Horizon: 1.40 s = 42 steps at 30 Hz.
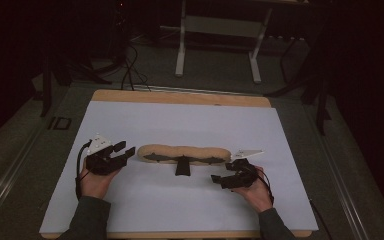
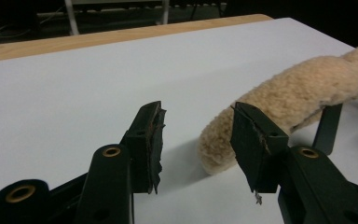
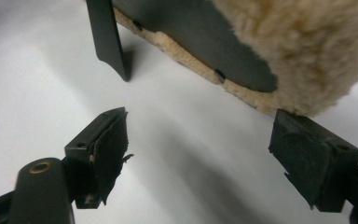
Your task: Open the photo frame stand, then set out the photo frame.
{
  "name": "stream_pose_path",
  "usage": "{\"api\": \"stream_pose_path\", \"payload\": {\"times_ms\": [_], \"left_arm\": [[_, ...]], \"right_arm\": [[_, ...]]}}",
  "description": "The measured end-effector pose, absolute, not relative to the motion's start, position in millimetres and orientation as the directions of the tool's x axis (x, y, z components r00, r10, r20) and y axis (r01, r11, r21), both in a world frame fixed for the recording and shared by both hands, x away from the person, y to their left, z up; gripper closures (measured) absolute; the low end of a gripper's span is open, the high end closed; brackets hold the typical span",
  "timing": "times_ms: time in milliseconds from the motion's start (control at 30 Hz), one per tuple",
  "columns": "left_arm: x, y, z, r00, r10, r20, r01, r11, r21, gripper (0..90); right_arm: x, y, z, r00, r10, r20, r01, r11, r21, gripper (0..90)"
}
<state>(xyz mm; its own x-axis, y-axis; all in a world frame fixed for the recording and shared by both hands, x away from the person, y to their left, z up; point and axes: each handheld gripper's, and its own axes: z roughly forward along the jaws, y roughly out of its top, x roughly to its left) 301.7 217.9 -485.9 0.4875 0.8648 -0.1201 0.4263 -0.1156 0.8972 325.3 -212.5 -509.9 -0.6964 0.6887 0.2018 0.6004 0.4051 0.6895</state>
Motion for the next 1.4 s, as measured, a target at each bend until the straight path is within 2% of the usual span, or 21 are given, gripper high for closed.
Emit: {"api": "stream_pose_path", "payload": {"times_ms": [233,467,600,733,767,800,833,900,967,1033,1200,1400], "left_arm": [[307,218,-487,0.462,0.877,-0.133,0.445,-0.099,0.89,52.9],[314,219,-491,0.433,0.884,-0.179,0.48,-0.057,0.876,49.3],[317,219,-493,0.42,0.889,-0.185,0.491,-0.051,0.87,48.1],[318,220,-494,0.434,0.878,-0.203,0.495,-0.044,0.868,48.6],[317,219,-495,0.434,0.88,-0.191,0.494,-0.055,0.868,50.0],[317,219,-495,0.434,0.88,-0.191,0.494,-0.055,0.868,51.6],[316,218,-495,0.44,0.882,-0.167,0.488,-0.079,0.869,54.3],[316,218,-496,0.441,0.883,-0.159,0.485,-0.085,0.87,57.4],[316,217,-497,0.454,0.877,-0.159,0.486,-0.094,0.869,61.9],[317,214,-498,0.45,0.884,-0.122,0.481,-0.125,0.868,64.0],[322,206,-500,0.447,0.892,-0.059,0.478,-0.183,0.859,71.6],[325,197,-502,0.471,0.882,-0.02,0.473,-0.234,0.849,80.1]], "right_arm": [[323,-211,-508,-0.705,0.68,0.203,0.594,0.409,0.693,14.0],[321,-209,-508,-0.715,0.67,0.2,0.587,0.419,0.693,15.4],[320,-209,-506,-0.726,0.658,0.199,0.573,0.42,0.704,29.3],[319,-210,-505,-0.72,0.662,0.208,0.576,0.404,0.711,39.3],[319,-211,-505,-0.721,0.66,0.21,0.575,0.399,0.714,42.9],[319,-211,-505,-0.721,0.66,0.21,0.575,0.399,0.714,42.9],[319,-211,-504,-0.719,0.663,0.208,0.572,0.394,0.72,50.0],[318,-212,-504,-0.715,0.67,0.201,0.568,0.389,0.725,55.5],[317,-213,-503,-0.707,0.678,0.202,0.57,0.376,0.731,60.1],[317,-213,-503,-0.699,0.687,0.196,0.565,0.363,0.741,63.3],[314,-209,-502,-0.686,0.715,0.132,0.528,0.364,0.768,78.9],[311,-201,-501,-0.67,0.74,0.063,0.494,0.381,0.781,87.9]]}}
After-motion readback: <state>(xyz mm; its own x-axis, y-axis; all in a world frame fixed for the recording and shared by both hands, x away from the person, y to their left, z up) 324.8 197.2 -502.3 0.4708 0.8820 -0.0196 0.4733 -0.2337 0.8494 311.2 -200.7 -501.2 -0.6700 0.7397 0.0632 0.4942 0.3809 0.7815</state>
